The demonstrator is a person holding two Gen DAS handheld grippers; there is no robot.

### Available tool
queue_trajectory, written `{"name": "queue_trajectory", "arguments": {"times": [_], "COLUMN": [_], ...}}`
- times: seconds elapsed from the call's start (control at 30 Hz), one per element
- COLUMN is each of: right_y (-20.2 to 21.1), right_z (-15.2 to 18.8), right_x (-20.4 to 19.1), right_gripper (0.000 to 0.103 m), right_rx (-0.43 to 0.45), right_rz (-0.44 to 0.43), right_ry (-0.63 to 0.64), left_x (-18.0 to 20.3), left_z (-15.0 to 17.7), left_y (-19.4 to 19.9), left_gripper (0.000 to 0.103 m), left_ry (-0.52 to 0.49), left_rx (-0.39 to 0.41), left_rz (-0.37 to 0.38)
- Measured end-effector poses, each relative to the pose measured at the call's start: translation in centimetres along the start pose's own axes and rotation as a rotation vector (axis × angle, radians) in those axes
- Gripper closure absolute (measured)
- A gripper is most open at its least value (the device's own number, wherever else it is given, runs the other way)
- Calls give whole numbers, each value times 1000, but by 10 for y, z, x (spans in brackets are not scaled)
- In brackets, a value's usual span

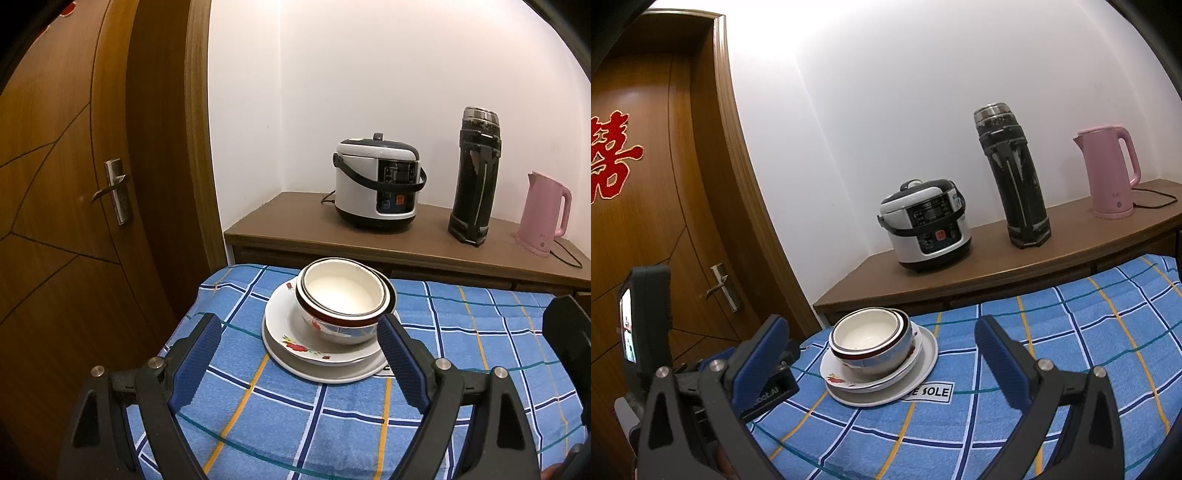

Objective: Organize plates and bowls

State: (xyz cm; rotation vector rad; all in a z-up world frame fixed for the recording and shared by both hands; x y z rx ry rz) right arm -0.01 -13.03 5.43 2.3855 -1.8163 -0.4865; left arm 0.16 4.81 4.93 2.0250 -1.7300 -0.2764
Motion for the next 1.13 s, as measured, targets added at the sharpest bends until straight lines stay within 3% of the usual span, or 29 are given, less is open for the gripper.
{"name": "queue_trajectory", "arguments": {"times": [0.43,1.13], "right_y": [-3,-7], "right_z": [5,10], "right_x": [13,18], "right_gripper": [0,0], "right_rx": [-22,-38], "right_rz": [12,12], "right_ry": [-15,-24], "left_x": [3,10], "left_z": [7,10], "left_y": [-17,-24], "left_gripper": [15,15], "left_ry": [4,-7], "left_rx": [-48,-53], "left_rz": [-20,-45]}}
Point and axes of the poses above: each gripper's, at about its wrist camera, not at the fingertips, and y roughly against the way its jaws point, x to its right, z to its underside, the point moved 1 cm from there along -y, roughly the way its jaws point, and after that the axes turned 11 degrees about y, right-handed, at the moved point
